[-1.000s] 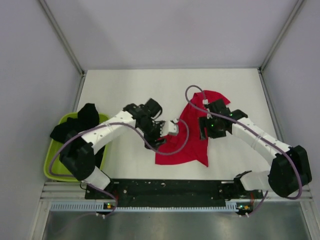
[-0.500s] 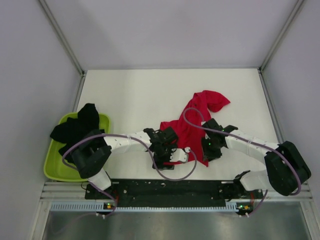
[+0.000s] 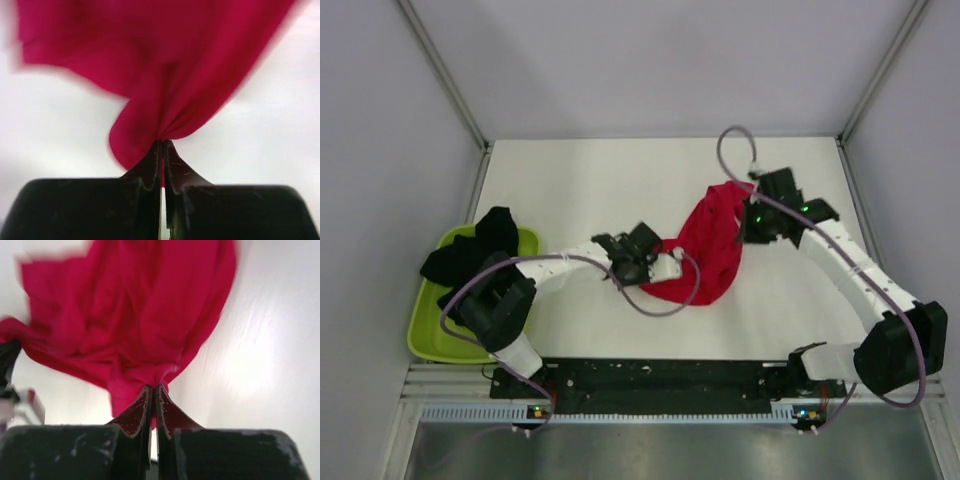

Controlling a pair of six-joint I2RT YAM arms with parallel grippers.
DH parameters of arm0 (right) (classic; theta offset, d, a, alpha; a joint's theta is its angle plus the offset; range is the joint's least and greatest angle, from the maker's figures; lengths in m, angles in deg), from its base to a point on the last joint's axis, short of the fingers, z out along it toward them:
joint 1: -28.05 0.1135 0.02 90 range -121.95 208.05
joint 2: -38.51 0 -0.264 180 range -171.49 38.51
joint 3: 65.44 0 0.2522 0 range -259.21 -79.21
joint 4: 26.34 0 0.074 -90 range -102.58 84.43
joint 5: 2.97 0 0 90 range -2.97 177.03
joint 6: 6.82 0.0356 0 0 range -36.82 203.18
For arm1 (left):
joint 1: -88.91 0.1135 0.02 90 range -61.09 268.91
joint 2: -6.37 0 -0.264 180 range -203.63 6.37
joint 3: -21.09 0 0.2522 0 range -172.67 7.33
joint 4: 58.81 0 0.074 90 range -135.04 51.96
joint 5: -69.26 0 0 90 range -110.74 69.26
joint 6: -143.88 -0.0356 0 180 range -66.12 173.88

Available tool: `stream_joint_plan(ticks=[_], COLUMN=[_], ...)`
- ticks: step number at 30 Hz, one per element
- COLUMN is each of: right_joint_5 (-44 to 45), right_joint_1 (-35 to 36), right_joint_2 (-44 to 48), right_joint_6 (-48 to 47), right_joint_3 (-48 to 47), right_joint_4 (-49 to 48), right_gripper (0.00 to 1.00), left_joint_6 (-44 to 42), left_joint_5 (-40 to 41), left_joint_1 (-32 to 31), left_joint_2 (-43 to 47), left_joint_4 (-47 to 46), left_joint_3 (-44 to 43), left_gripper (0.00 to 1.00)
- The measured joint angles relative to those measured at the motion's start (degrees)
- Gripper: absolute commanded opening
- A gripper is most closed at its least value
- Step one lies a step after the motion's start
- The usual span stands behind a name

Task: Fold and stack the t-shirts
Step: Flatten out the tshirt

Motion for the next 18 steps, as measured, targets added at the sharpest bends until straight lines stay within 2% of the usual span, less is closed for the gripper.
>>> stream_joint_plan(ticks=[2, 5, 8, 10, 14, 18], right_joint_5=[0.52, 2.43, 5.86, 6.27, 7.72, 7.65], right_joint_1=[-5.29, -12.74, -17.16, -17.20, -16.90, -16.90], right_joint_2=[0.28, 2.23, 7.72, 13.18, 23.26, 28.41], right_joint_6=[-2.89, -6.69, -9.38, -10.54, -11.45, -11.47], right_joint_3=[-10.84, -25.51, -35.28, -38.93, -41.13, -45.29], right_joint_4=[0.81, 0.85, 1.51, 2.49, 4.98, 8.90], right_gripper=[0.00, 0.00, 0.00, 0.00, 0.00, 0.00], left_joint_6=[0.44, 1.99, 3.34, 3.78, 4.66, 4.98], left_joint_5=[2.89, 3.04, 1.49, 0.66, -0.22, -0.02], left_joint_1=[8.15, 20.37, 29.68, 32.04, 32.89, 34.05], left_joint_2=[0.09, 0.63, 4.92, 9.31, 17.40, 19.45], left_joint_4=[5.29, 11.63, 16.48, 20.65, 29.24, 37.92], left_joint_3=[-6.36, -22.91, -39.65, -47.43, -59.82, -69.13], left_gripper=[0.00, 0.00, 0.00, 0.00, 0.00, 0.00])
